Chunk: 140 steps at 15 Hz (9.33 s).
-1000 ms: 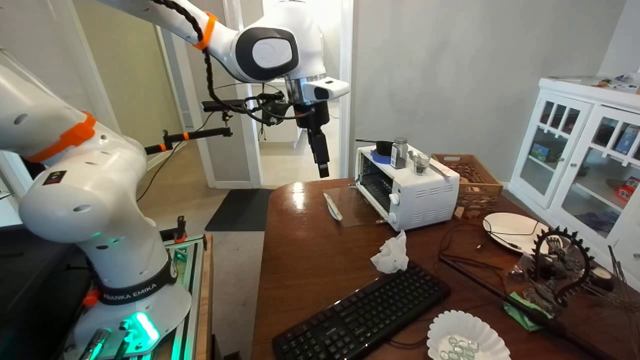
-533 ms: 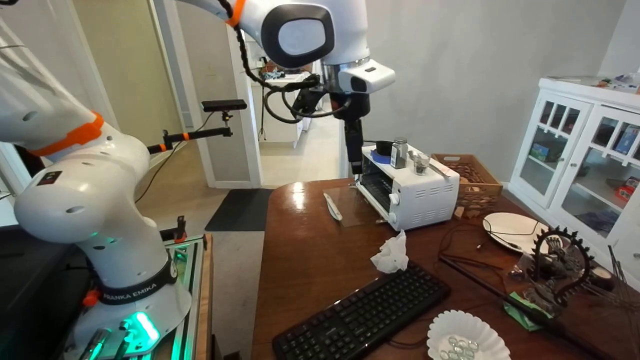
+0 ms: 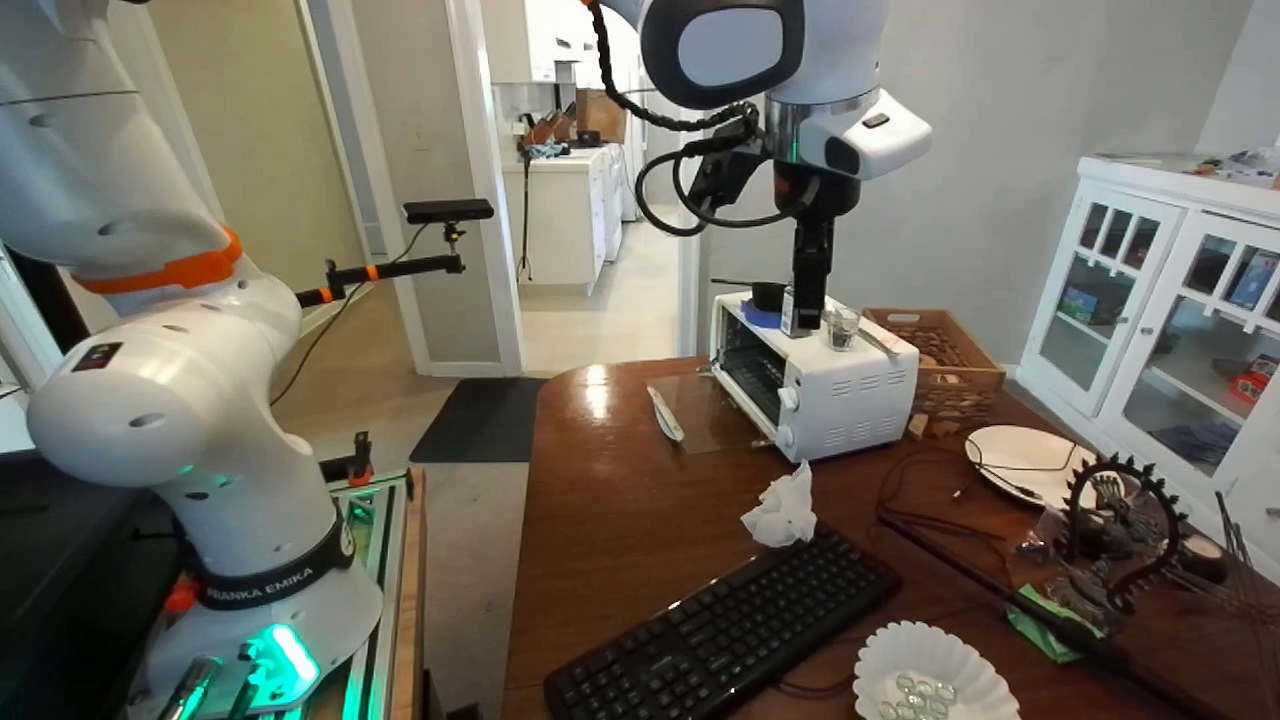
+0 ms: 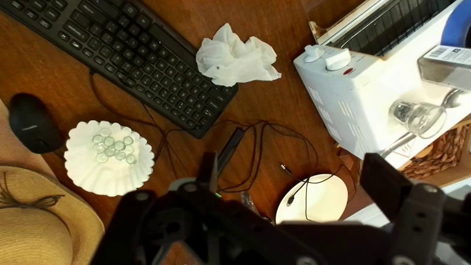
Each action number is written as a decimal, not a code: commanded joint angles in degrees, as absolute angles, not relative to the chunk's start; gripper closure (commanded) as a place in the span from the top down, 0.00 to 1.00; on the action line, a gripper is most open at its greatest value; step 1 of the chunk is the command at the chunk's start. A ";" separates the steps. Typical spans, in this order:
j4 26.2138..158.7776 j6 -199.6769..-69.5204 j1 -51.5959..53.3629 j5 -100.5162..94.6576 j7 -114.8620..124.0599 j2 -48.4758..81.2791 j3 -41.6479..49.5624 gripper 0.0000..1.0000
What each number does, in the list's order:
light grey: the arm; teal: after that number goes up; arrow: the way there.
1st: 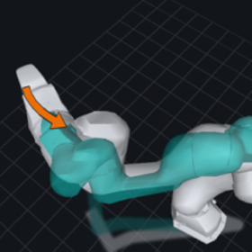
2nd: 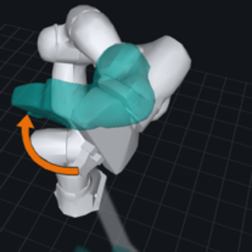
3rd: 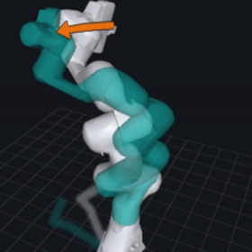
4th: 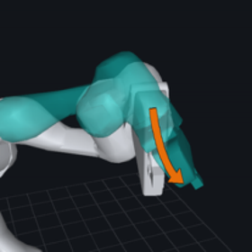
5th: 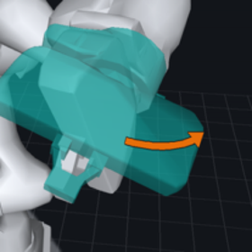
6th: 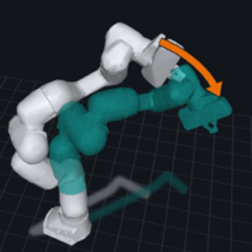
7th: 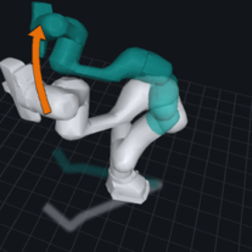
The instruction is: Put the small glass directly onto the table
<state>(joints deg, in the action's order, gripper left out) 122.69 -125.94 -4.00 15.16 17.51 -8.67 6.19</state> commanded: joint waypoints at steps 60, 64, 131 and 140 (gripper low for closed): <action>38.96 -76.74 -14.51 54.48 54.17 61.17 -4.12 1.00; 39.11 -76.53 -14.76 54.92 54.90 62.11 -4.33 1.00; 45.66 -64.41 -15.05 53.48 58.08 60.39 -2.96 0.31; 46.95 -47.70 -15.45 44.76 57.26 61.78 -1.41 0.31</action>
<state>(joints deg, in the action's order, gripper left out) 44.72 -49.14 -15.98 47.15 58.67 62.07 -2.41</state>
